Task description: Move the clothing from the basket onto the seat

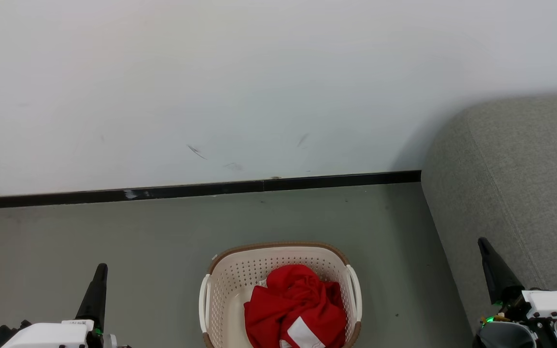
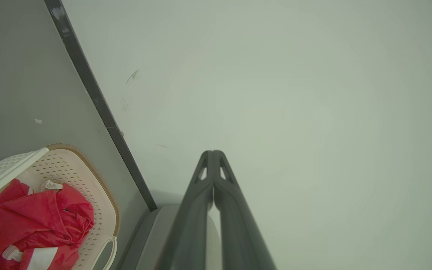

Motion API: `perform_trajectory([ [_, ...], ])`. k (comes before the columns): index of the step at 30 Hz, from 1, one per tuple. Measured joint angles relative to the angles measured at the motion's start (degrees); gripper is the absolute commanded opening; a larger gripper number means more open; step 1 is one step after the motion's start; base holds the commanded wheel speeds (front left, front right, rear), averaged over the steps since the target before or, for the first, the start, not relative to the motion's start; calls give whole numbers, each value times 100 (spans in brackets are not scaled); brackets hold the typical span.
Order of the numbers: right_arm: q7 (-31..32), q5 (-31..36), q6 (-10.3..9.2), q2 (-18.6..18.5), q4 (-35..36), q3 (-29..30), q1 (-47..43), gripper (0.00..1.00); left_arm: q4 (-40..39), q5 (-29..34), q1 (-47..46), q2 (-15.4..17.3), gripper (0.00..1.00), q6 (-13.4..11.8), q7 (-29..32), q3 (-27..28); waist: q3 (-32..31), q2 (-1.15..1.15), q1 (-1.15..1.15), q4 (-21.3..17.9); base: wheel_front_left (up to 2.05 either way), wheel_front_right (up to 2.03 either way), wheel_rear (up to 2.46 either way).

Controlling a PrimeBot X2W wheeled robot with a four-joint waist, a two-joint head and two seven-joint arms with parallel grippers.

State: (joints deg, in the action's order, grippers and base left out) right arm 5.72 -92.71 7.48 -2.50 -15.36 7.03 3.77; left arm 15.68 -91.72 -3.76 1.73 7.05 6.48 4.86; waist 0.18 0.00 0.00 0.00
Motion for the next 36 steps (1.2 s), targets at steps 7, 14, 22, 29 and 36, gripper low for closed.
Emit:
perform_trajectory([
  [7,0,0,0,0,0,1,0,0,0,0,0,0,0,0,0,0,0,0,0,0,0,0,0],
  [14,0,0,0,0,0,1,0,0,0,0,0,0,0,0,0,0,0,0,0,0,0,0,0],
  [22,0,1,0,0,0,2,0,0,0,0,0,0,0,0,0,0,0,0,0,0,0,0,0],
  [29,1,3,0,0,0,3,0,0,0,0,0,0,0,0,0,0,0,0,0,0,0,0,0],
  [36,1,7,0,1,0,3,0,0,0,0,0,0,0,0,0,0,0,0,0,0,0,0,0],
])
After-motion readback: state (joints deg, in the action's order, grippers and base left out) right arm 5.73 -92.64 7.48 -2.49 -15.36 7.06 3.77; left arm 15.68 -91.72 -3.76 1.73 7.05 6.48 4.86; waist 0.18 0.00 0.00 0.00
